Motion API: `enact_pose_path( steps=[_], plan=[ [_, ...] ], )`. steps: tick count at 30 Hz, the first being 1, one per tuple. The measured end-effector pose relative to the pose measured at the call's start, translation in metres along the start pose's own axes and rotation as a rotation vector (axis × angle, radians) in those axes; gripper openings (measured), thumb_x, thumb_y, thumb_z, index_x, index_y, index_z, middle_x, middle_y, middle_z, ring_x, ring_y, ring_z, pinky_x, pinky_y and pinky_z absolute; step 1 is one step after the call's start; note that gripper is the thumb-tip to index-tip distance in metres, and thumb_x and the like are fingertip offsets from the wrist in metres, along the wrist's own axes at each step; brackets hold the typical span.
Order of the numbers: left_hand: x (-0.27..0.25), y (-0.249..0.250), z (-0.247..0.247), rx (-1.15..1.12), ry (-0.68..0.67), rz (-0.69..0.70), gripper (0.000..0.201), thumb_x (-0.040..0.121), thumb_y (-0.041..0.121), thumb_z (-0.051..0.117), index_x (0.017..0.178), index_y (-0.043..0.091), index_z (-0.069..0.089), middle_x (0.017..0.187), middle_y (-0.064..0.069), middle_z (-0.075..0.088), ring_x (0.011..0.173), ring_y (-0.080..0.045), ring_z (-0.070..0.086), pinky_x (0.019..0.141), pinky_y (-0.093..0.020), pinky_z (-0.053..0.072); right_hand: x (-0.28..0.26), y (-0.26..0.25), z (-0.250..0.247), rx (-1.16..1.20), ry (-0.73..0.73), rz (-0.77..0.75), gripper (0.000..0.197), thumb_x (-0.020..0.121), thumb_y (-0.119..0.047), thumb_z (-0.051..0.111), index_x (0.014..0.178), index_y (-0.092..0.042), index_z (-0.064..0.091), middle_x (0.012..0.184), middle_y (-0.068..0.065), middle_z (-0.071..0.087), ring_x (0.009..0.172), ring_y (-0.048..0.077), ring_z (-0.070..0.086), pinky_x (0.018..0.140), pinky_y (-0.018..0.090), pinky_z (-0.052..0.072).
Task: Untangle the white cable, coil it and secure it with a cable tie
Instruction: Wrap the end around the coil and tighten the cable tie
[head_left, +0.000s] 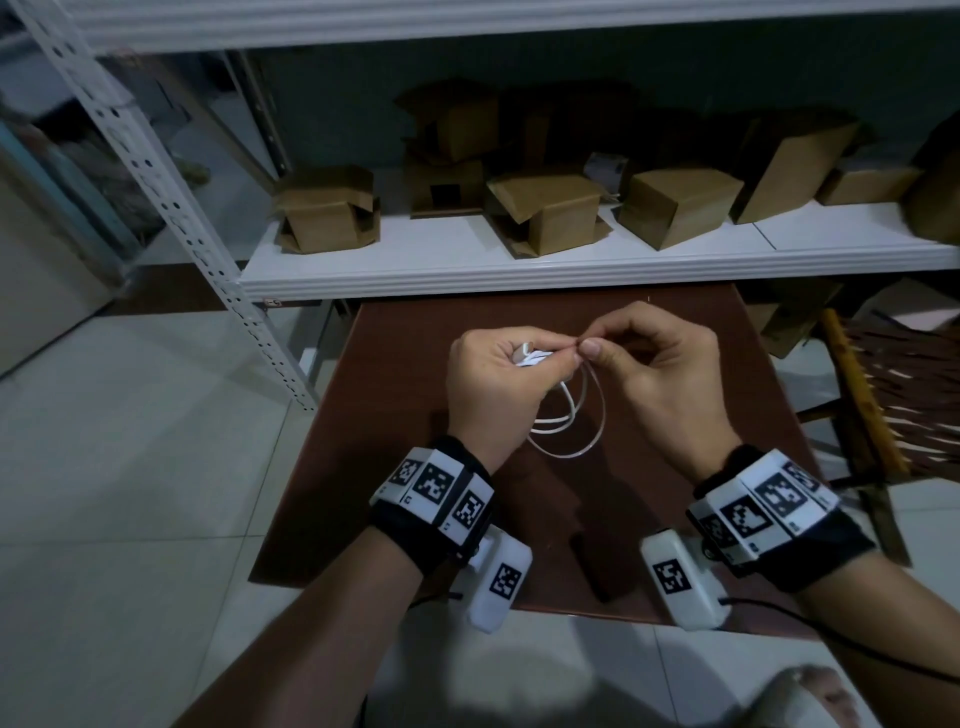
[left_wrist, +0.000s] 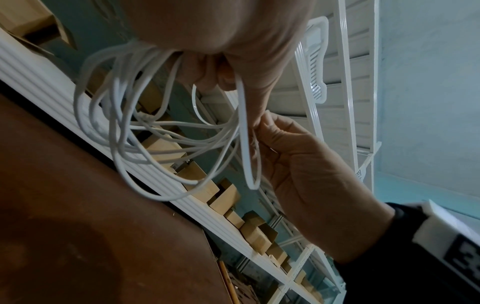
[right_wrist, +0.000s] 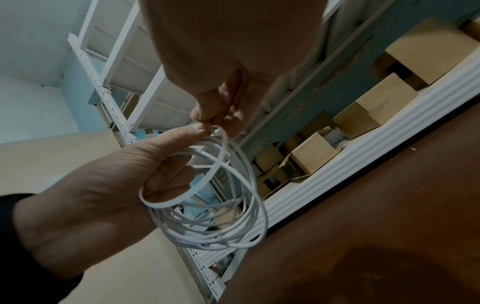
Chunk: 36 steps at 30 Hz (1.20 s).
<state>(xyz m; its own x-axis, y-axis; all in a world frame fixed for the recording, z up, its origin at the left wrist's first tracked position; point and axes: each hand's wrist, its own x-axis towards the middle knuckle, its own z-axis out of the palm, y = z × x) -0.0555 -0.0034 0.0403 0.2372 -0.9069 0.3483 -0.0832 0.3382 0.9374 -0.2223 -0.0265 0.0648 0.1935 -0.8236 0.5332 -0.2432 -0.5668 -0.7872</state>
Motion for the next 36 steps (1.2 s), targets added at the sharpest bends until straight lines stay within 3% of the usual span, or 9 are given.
enact_pose_path(
  steps=[3,6,9,15,22,28,36],
  plan=[
    [0.001,-0.001,0.000,0.003,-0.003,0.014,0.011,0.081,0.011,0.087,0.091,0.008,0.086,0.082,-0.007,0.081,0.077,-0.032,0.078,0.073,-0.055,0.063,0.000,0.002,0.002,-0.068,-0.043,-0.049,0.007,0.093,-0.003,0.071,0.089,-0.008,0.069,0.087,0.002,0.066,0.083,0.021,0.064,0.074,0.042,0.053],
    [0.001,-0.002,0.002,0.008,-0.006,-0.011,0.010,0.080,0.013,0.087,0.089,0.010,0.086,0.078,-0.007,0.081,0.073,-0.032,0.078,0.072,-0.052,0.063,-0.001,0.004,0.004,-0.118,-0.040,-0.072,0.012,0.094,0.001,0.068,0.088,-0.009,0.066,0.093,0.004,0.058,0.085,0.019,0.057,0.074,0.034,0.048],
    [0.001,-0.003,0.004,0.050,-0.017,-0.016,0.008,0.078,0.016,0.089,0.086,0.014,0.086,0.075,-0.003,0.080,0.070,-0.026,0.078,0.070,-0.050,0.064,-0.001,0.005,0.004,-0.115,-0.026,-0.082,0.014,0.093,0.003,0.068,0.086,-0.009,0.066,0.092,0.006,0.057,0.084,0.022,0.055,0.073,0.033,0.046],
    [0.001,-0.004,0.005,0.091,-0.036,-0.039,0.015,0.075,0.025,0.090,0.086,0.016,0.086,0.077,-0.001,0.081,0.075,-0.028,0.079,0.072,-0.053,0.063,-0.004,0.003,0.004,-0.098,0.000,-0.100,0.018,0.091,0.010,0.065,0.082,-0.006,0.063,0.089,0.005,0.056,0.083,0.024,0.055,0.073,0.035,0.046],
    [-0.002,-0.003,0.002,0.159,-0.052,-0.015,0.011,0.075,0.024,0.091,0.084,0.019,0.086,0.073,0.007,0.080,0.068,-0.010,0.075,0.068,-0.036,0.062,-0.007,0.003,0.006,-0.080,0.015,-0.083,0.020,0.088,0.012,0.062,0.079,-0.005,0.062,0.087,0.005,0.056,0.081,0.027,0.055,0.072,0.042,0.046],
    [0.000,-0.005,-0.002,0.173,-0.075,-0.026,0.011,0.074,0.026,0.092,0.081,0.020,0.086,0.071,0.005,0.079,0.065,-0.008,0.071,0.064,-0.029,0.056,-0.007,0.002,0.009,-0.088,0.022,-0.041,0.022,0.085,0.016,0.060,0.078,-0.005,0.061,0.087,0.005,0.056,0.082,0.017,0.055,0.073,0.028,0.044],
    [0.002,-0.002,-0.001,0.150,-0.095,-0.072,0.012,0.075,0.027,0.091,0.083,0.020,0.086,0.072,0.002,0.080,0.069,-0.020,0.076,0.069,-0.044,0.063,-0.007,0.004,0.013,-0.067,0.051,0.027,0.019,0.091,0.012,0.060,0.083,-0.006,0.062,0.087,0.006,0.058,0.082,0.018,0.058,0.076,0.024,0.044]
  ],
)
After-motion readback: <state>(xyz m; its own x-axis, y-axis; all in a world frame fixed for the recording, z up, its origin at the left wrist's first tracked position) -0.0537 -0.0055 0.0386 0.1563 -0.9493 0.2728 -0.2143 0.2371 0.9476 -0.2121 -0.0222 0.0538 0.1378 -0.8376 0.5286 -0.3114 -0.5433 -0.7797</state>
